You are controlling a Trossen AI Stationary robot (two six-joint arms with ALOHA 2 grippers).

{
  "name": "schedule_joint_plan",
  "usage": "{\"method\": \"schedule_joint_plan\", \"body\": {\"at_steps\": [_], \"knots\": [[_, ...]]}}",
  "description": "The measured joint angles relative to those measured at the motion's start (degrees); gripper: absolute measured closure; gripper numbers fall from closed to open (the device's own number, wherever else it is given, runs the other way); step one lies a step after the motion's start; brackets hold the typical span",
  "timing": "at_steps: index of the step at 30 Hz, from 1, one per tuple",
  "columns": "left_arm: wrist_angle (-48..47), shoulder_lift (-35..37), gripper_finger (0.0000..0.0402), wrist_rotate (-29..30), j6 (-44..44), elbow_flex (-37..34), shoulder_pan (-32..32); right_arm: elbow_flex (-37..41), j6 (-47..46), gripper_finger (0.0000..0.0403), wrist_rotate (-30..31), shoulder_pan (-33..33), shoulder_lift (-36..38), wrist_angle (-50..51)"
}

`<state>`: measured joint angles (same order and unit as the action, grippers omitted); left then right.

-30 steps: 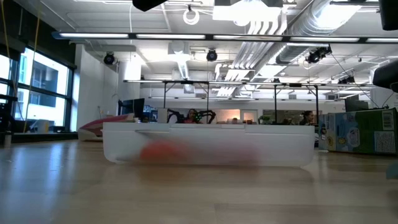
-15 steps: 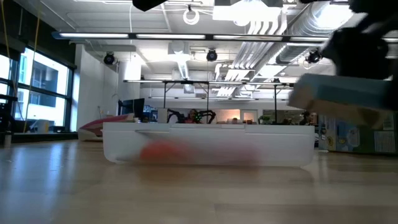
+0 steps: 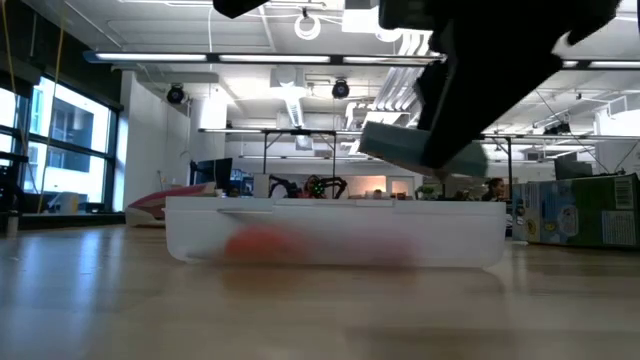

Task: Pack school essentials
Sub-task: Put the blue sticky notes into the supply box, then put the yellow crayon box into the supply box

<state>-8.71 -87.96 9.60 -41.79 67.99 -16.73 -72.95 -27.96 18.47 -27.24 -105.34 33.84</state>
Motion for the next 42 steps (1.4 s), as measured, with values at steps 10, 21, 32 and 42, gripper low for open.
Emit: {"method": "schedule_joint_plan", "body": {"at_steps": [10, 21, 32, 42], "knots": [[0.0, 0.0, 0.0257, 0.0, 0.0, 0.0, 0.0, 0.0, 8.8, 0.0057, -4.8, 4.6, 0.0, -1.5], [0.0, 0.0, 0.0257, 0.0, 0.0, 0.0, 0.0, 0.0, 8.5, 0.0007, -5.0, 5.4, 0.0, 0.6], [0.0, 0.0, 0.0257, 0.0, 0.0, 0.0, 0.0, -0.1, 8.4, 0.0004, -1.8, 5.8, 6.4, 10.5], [0.0, 0.0, 0.0257, 0.0, 0.0, 0.0, 0.0, 17.0, 0.5, 0.0004, 4.8, 6.3, 27.4, 6.5]]}}
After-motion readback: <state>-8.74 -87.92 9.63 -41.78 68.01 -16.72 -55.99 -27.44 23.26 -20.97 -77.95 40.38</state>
